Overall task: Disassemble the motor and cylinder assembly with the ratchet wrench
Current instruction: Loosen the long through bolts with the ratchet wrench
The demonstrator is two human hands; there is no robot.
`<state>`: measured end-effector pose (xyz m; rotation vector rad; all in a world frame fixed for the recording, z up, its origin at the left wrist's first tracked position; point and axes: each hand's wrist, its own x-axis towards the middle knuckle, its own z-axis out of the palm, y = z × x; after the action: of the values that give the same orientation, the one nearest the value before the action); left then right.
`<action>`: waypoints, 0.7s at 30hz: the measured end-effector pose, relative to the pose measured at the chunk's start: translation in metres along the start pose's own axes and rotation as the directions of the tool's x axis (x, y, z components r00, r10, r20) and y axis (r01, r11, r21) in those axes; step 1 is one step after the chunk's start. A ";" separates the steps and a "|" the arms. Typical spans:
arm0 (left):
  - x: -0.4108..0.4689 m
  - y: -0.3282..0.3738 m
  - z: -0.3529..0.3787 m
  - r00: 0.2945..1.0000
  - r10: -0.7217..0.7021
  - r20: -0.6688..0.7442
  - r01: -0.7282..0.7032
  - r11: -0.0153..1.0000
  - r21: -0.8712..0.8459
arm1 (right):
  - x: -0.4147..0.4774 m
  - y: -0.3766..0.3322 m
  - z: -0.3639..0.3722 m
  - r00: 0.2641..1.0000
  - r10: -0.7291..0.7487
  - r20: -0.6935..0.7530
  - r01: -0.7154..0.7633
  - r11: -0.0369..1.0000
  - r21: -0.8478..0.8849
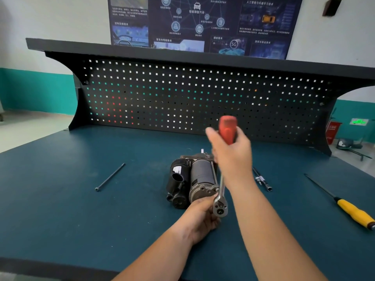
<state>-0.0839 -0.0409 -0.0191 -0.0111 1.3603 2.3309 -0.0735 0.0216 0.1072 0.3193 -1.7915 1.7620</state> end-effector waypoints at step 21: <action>-0.001 0.001 0.001 0.999 0.000 0.050 -0.001 1.000 0.024 | 0.004 0.008 -0.024 0.966 0.099 -0.237 -0.018 0.946 0.325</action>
<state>-0.0831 -0.0413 -0.0174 0.0542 1.3639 2.2993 -0.0750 0.0465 0.1009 0.1621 -1.3499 2.0383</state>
